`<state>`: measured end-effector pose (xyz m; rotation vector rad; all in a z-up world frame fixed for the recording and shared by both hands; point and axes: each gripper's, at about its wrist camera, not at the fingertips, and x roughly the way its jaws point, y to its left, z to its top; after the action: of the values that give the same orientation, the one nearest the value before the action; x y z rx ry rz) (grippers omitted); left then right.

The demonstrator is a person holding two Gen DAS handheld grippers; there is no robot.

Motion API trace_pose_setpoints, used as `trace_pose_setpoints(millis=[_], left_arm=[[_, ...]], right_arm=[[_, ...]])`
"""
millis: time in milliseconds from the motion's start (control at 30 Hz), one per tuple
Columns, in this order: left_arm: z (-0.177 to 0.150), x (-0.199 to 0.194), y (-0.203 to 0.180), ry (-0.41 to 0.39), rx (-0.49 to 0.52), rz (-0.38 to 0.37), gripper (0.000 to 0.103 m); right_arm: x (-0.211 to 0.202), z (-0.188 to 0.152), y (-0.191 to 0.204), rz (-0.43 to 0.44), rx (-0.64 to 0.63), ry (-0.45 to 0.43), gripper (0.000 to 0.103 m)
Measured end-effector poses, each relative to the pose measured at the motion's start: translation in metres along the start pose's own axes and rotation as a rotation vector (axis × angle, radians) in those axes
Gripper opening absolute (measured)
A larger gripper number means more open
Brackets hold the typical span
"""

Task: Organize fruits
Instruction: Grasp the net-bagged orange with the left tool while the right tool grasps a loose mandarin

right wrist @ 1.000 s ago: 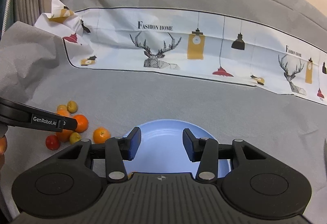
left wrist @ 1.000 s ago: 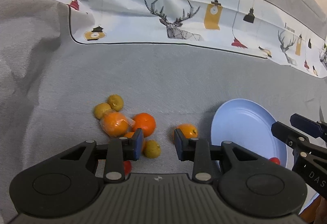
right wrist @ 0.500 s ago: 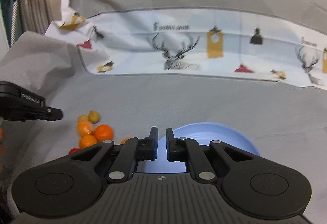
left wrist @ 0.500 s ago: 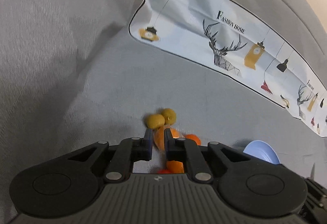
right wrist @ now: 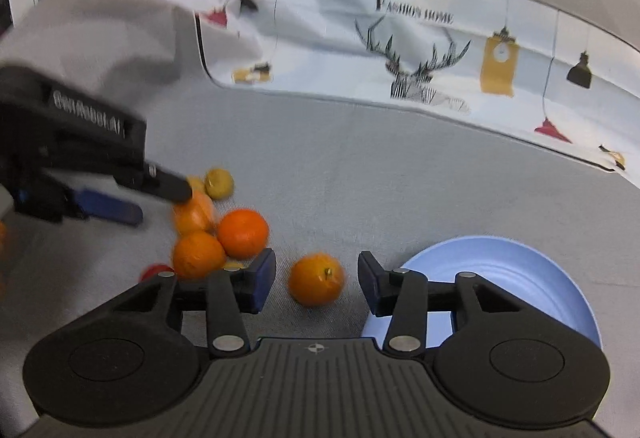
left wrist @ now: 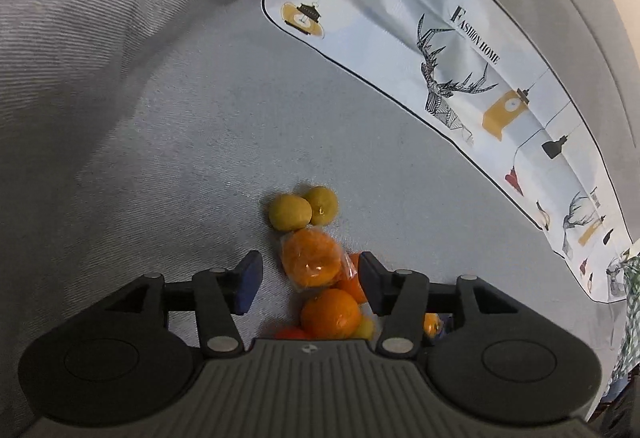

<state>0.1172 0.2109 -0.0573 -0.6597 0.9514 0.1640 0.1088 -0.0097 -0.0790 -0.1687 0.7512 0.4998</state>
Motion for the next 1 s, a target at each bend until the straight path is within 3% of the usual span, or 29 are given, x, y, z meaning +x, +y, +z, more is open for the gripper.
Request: trace_pose_setpoints(millis=[267,333,367,433,700,800,1000], left_arm=[[0.003,0.018,-0.001,0.031,-0.007,0.02,0.058],[0.002,0.024,-0.003,0.045,-0.001,0.023,0.057],[0.001,0.025,-0.004,0.044,0.009,0.033,0.054],[0.001,0.026,-0.006,0.03,0.028,0.05,0.043],[-0.001,0.01,-0.005,-0.015,0.072,0.08,0.041],[-0.005,-0.002,-0.003,-0.041,0.121,0.138,0.041],[-0.022,-0.012,0.004,0.02,0.193,0.158,0.041]], right_arm=[[0.015,0.001,0.008,-0.014,-0.068,0.051,0.047],[0.017,0.001,0.009,-0.017,-0.073,0.061,0.042],[0.017,0.001,0.009,-0.017,-0.073,0.066,0.036],[0.015,0.001,0.01,-0.02,-0.074,0.06,0.035],[-0.016,0.005,0.007,0.016,-0.052,0.011,0.035],[-0.034,0.003,0.012,0.064,-0.04,0.008,0.035],[-0.065,-0.007,0.034,0.122,-0.059,0.024,0.035]])
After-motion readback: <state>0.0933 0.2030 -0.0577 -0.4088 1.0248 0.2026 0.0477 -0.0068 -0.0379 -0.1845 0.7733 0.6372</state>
